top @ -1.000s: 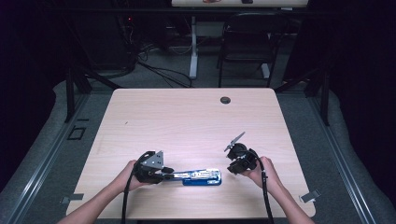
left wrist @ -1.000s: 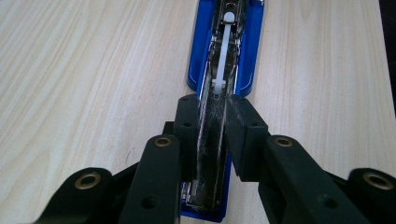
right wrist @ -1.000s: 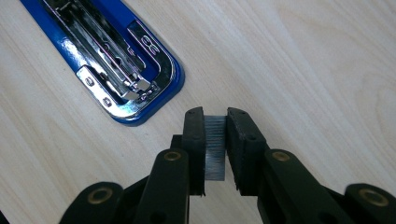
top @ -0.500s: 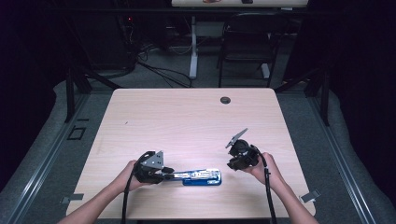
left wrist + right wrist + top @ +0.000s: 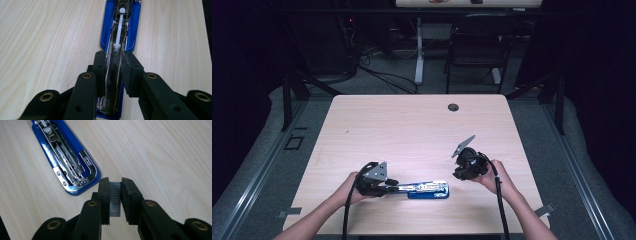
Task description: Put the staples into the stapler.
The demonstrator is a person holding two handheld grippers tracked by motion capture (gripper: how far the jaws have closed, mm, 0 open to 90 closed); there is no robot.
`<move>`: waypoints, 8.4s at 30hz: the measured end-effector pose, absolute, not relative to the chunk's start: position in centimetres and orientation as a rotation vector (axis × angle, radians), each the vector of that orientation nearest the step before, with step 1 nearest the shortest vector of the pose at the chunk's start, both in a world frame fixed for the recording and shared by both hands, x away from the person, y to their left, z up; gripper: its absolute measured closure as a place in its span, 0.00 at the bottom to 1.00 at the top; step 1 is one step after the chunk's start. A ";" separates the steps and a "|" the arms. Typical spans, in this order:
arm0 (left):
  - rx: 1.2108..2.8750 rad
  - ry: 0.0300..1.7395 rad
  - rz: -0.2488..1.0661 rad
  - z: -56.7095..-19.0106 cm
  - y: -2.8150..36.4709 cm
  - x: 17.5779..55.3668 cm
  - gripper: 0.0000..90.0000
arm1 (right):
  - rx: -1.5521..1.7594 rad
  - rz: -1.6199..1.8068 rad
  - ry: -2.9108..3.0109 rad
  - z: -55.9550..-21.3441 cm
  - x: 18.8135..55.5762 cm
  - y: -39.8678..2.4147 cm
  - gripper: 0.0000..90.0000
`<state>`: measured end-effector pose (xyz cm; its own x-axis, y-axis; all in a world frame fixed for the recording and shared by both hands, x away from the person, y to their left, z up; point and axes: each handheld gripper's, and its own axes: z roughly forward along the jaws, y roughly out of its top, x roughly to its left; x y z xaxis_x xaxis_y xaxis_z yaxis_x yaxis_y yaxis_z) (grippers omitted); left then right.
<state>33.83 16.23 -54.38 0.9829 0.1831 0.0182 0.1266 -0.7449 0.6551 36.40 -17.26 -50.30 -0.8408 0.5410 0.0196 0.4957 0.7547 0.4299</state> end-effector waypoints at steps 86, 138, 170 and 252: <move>2.423 0.217 0.100 -54.4 16.1 33.8 0.83 | 0.191 0.683 3.048 -51.0 36.2 -11.3 0.87; 2.421 0.215 0.094 -54.4 16.1 33.9 0.83 | 0.041 0.586 3.089 -51.7 36.4 -11.2 0.87; 2.424 0.209 0.106 -54.4 16.0 33.9 0.83 | 0.275 0.742 3.006 -50.8 36.0 -11.4 1.00; 2.550 0.306 0.045 -55.5 16.7 34.1 0.65 | 0.552 0.919 2.876 -53.3 33.7 -5.8 0.94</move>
